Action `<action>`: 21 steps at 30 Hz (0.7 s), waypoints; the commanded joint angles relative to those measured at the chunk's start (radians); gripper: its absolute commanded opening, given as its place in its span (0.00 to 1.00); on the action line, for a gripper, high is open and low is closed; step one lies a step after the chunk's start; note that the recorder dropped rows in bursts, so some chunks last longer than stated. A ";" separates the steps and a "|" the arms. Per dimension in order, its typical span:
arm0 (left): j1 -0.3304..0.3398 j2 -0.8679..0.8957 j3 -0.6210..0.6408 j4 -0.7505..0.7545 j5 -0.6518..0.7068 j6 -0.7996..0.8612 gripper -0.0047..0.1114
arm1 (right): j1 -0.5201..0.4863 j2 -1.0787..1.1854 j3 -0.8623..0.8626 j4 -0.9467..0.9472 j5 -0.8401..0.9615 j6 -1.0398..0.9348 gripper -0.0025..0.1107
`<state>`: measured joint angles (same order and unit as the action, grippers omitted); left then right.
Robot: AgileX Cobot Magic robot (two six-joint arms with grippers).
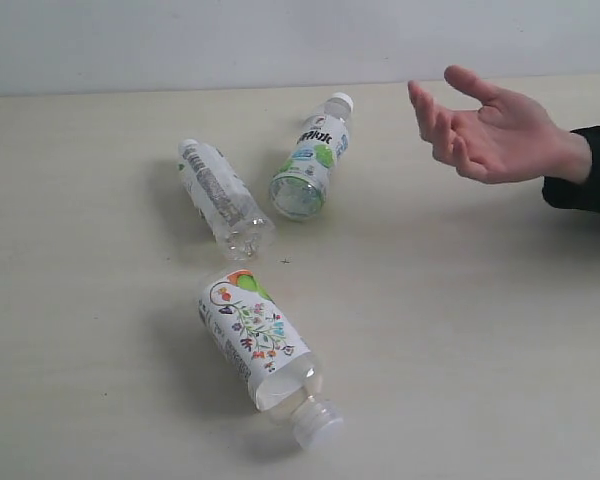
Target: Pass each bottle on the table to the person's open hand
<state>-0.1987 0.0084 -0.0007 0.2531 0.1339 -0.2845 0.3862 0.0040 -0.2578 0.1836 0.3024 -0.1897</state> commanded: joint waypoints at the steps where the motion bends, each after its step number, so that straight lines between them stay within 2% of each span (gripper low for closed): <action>1: 0.002 -0.001 0.001 -0.002 -0.001 -0.007 0.04 | -0.003 -0.004 0.006 -0.008 0.007 0.003 0.02; 3: 0.002 -0.001 0.001 -0.002 -0.001 -0.007 0.04 | -0.003 -0.004 0.006 -0.008 0.048 0.003 0.02; 9: 0.002 -0.001 0.001 -0.002 -0.001 -0.007 0.04 | -0.003 -0.004 0.033 -0.008 0.003 -0.027 0.02; 21: 0.002 -0.001 0.001 -0.002 -0.001 -0.007 0.04 | -0.003 -0.004 0.031 0.004 -0.218 -0.020 0.02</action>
<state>-0.1987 0.0084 -0.0007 0.2531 0.1339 -0.2845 0.3862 0.0040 -0.2295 0.1836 0.1685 -0.2279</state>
